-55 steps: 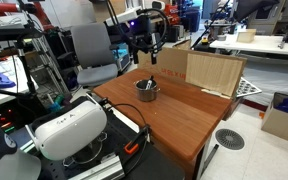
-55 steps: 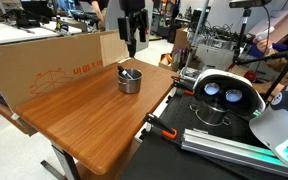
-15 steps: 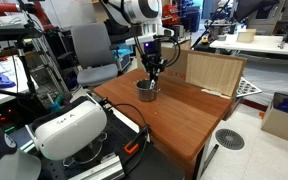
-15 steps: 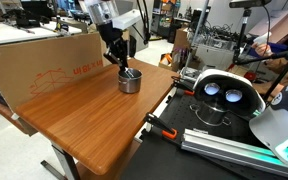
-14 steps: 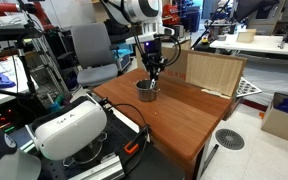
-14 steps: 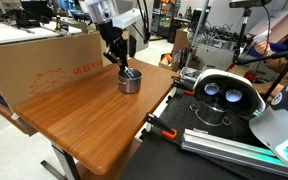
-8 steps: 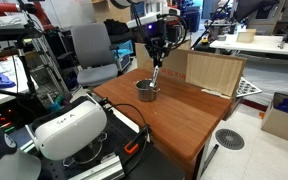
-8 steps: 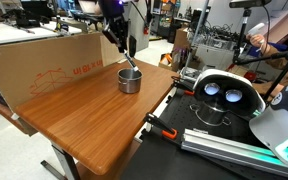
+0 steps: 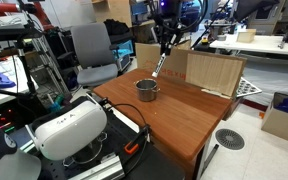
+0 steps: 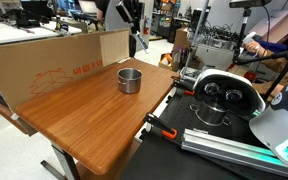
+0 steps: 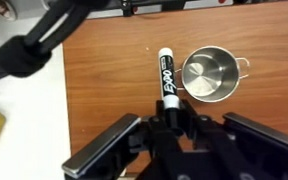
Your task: Remove the marker from the silver cup
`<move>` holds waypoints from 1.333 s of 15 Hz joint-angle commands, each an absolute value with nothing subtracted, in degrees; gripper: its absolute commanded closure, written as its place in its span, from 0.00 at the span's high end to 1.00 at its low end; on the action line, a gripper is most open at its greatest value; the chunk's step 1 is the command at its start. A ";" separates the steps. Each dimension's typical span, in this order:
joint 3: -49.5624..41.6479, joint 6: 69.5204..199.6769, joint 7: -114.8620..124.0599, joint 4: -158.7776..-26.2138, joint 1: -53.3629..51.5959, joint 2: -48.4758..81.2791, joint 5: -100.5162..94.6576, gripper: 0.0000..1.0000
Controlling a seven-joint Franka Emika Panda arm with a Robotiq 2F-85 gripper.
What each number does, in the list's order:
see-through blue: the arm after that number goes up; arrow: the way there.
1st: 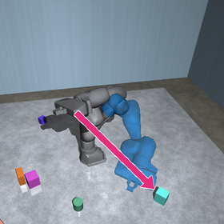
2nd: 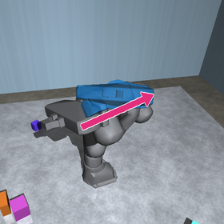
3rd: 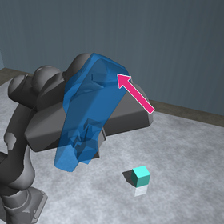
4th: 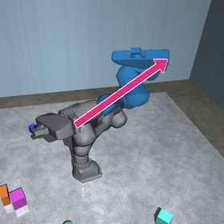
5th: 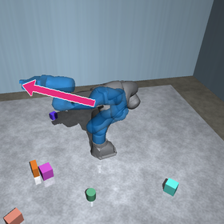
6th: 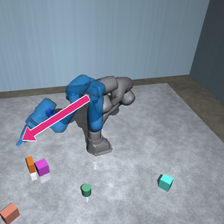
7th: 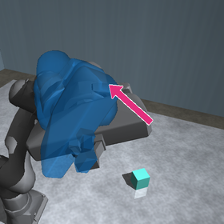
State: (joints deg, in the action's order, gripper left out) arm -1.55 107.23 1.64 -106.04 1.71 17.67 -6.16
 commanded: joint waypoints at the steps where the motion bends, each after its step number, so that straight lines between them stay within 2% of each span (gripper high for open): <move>1: -2.19 101.56 0.21 -101.12 3.04 20.95 -3.87 0.06; 10: -3.52 97.04 0.44 -92.36 4.16 32.72 -5.00 0.06; 20: -5.52 87.28 1.81 -75.09 4.85 49.30 -6.13 0.06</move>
